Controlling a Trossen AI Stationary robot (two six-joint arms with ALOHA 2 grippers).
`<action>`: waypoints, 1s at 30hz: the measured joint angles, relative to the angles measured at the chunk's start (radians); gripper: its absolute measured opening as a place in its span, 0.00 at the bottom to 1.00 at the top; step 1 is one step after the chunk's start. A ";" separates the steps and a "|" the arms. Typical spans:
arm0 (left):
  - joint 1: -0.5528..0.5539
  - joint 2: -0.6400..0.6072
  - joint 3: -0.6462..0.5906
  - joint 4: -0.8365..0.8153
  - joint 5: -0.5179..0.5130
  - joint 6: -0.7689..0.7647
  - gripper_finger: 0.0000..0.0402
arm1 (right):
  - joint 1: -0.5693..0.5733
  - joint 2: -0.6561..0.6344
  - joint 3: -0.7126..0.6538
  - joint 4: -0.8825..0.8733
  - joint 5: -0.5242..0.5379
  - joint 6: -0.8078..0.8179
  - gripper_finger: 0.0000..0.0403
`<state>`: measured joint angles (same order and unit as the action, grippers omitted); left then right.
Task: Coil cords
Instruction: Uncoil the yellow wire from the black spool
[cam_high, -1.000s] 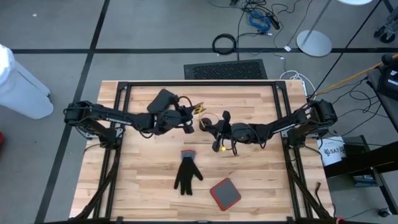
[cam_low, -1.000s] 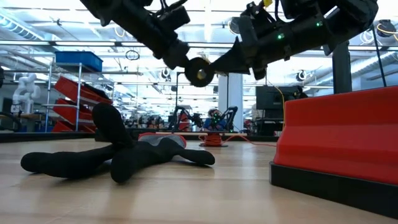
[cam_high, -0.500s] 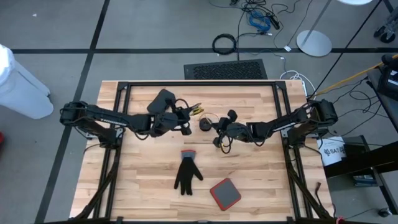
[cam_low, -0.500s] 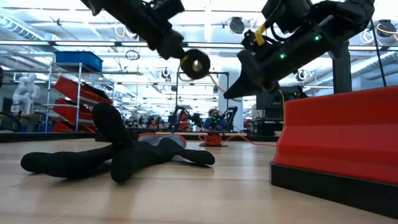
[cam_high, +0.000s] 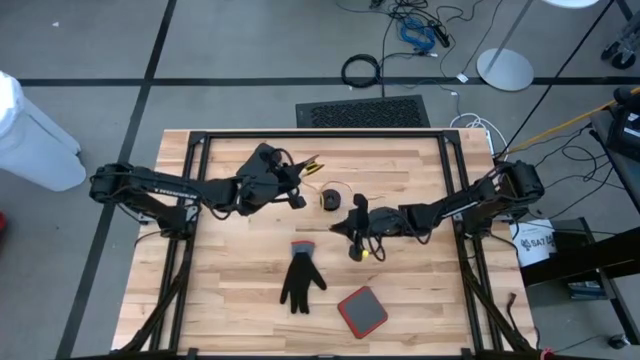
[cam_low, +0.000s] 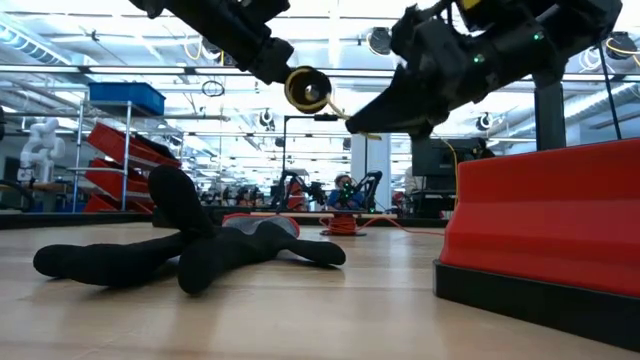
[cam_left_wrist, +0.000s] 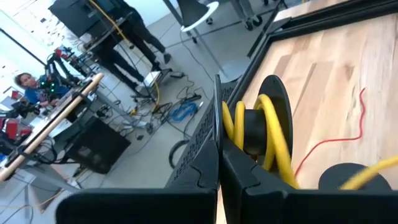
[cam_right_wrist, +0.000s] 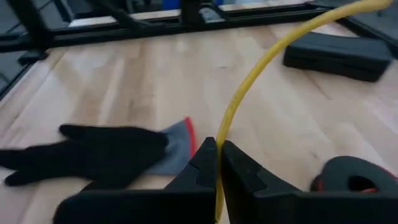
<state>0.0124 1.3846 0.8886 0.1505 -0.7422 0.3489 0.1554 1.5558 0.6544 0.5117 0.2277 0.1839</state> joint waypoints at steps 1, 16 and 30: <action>0.000 0.000 0.000 0.001 0.000 0.000 0.00 | 0.004 0.000 0.000 -0.006 -0.001 -0.001 0.00; -0.001 0.001 0.000 0.136 0.137 -0.073 0.00 | -0.018 0.000 0.000 -0.201 0.063 0.064 0.28; -0.001 0.001 0.000 0.148 0.144 -0.080 0.00 | 0.010 0.000 0.000 0.193 0.156 -0.121 0.34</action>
<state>0.0116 1.3853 0.8883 0.2985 -0.5980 0.2687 0.1658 1.5558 0.6544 0.7047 0.3836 0.0633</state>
